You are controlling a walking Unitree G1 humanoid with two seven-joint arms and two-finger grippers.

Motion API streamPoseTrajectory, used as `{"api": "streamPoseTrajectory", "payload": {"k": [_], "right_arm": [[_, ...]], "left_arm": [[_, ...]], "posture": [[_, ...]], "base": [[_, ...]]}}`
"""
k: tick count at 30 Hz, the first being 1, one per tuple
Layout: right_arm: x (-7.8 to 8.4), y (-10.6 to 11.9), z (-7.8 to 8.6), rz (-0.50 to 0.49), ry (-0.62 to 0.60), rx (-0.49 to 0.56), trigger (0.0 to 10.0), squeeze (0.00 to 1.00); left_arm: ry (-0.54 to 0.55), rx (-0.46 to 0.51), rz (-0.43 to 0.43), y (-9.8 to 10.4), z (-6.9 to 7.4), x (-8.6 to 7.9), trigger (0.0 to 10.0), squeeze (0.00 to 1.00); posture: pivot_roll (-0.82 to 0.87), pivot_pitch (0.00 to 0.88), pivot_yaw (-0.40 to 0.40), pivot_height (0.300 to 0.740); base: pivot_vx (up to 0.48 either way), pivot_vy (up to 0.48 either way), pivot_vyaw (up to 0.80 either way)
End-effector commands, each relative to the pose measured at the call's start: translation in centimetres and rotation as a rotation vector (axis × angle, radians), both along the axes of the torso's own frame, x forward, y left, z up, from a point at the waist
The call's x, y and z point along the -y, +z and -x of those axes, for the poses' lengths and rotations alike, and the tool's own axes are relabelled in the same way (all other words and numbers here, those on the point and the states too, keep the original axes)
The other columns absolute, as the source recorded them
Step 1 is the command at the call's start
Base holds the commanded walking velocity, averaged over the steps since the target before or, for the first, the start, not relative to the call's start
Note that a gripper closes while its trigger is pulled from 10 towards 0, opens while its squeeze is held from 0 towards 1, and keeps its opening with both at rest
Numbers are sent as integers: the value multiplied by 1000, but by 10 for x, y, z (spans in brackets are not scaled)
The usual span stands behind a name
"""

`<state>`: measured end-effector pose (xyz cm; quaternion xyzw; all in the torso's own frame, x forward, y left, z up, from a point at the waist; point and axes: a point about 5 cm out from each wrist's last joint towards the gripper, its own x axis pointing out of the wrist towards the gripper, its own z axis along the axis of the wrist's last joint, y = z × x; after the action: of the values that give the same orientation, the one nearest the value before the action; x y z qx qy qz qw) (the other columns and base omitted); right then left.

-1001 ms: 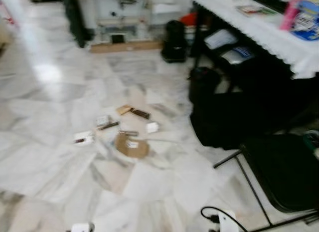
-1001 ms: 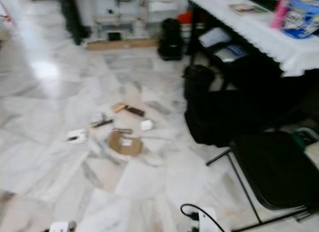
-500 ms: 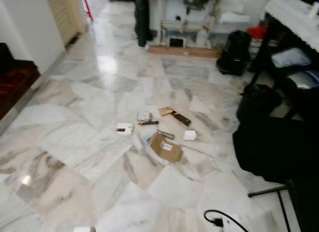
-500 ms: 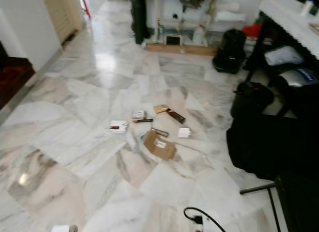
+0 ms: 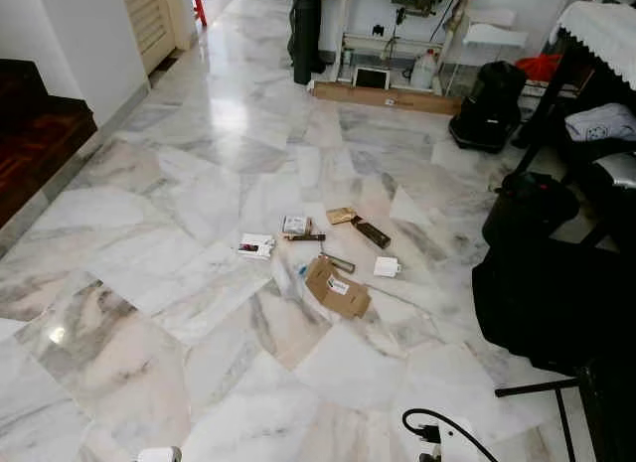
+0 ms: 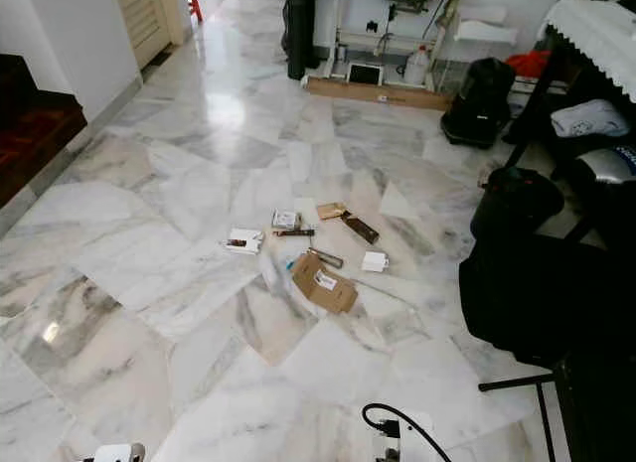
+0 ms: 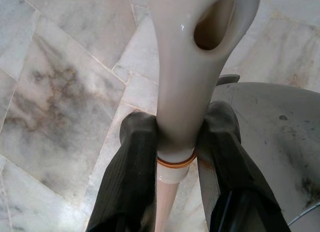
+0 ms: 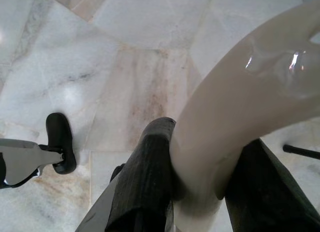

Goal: Sweep floor

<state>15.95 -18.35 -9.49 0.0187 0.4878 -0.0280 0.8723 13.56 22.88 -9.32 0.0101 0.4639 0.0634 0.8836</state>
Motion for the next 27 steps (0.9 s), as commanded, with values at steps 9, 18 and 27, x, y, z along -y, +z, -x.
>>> {"api": "streamPoseTrajectory", "payload": {"k": [9, 18, 27], "right_arm": [[12, 3, -4, 168, 130, 3, 10000, 0], [25, 25, -41, 402, 269, 142, 10000, 0], [29, 56, -82, 448, 195, 350, 10000, 0]], "left_arm": [[-72, -43, -54, -1, 5, -3, 10000, 0], [-213, 22, -348, 16, -25, -23, 10000, 0], [-289, 449, -605, 89, -109, -39, 10000, 0]], "posture": [[67, 51, -88, 740], [62, 53, -89, 740], [65, 69, -92, 740]], "base": [[0, 0, 0], [0, 0, 0], [0, 0, 0]]}}
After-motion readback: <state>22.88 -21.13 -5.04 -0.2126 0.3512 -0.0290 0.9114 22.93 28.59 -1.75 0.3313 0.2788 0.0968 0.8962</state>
